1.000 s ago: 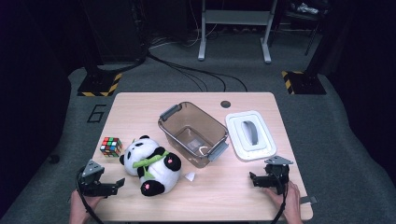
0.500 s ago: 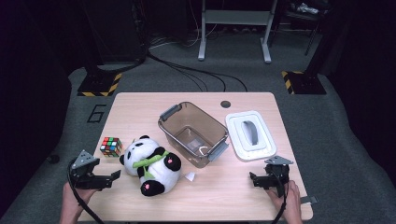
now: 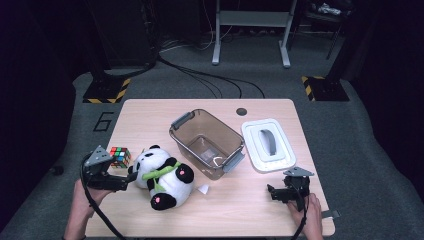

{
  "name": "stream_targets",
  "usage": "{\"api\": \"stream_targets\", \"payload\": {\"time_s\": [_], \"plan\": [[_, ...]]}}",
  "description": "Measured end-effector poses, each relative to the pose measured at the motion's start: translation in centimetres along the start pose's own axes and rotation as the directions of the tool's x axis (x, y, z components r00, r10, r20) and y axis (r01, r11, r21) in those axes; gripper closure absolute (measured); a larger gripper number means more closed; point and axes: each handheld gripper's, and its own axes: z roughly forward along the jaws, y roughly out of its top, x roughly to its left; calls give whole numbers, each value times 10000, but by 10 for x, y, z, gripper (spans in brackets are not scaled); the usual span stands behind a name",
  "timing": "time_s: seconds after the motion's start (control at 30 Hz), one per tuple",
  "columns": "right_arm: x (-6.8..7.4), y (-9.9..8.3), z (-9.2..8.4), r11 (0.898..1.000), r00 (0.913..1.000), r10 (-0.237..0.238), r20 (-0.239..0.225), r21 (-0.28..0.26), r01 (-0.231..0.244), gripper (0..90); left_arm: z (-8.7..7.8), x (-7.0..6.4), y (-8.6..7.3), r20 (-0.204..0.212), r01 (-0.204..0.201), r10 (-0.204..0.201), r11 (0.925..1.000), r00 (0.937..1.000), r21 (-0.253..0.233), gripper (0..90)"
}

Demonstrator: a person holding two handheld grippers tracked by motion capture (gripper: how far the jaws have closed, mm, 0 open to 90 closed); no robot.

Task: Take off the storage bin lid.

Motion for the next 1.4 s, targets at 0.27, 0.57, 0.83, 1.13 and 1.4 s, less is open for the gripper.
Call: {"api": "stream_targets", "payload": {"time_s": [0.27, 0.57, 0.83, 1.13, 1.4], "plan": [[0, 0, 0, 10000, 10000, 21, -11, -6, -21, 0, 18, -19, 12, 572, -508, 495, 9985, 9971, 213, 0], [0, 0, 0, 10000, 10000, 7, -17, 3, -7, 0, 42, -37, 18, 1145, -874, 806, 9946, 9901, 552, 0], [-1, 0, 0, 9999, 9999, -111, -37, 24, 111, 0, 59, -45, 20, 1611, -1309, 1153, 9873, 9802, 898, 133], [-1, 0, 0, 9999, 9999, -116, -42, 24, 116, 0, 74, -45, 19, 2371, -1344, 988, 9811, 9665, 1391, 554], [-1, 0, 0, 9999, 9998, -172, -75, 14, 172, 0, 77, -48, 14, 2304, -1354, 1021, 9817, 9677, 1338, 726]]}}
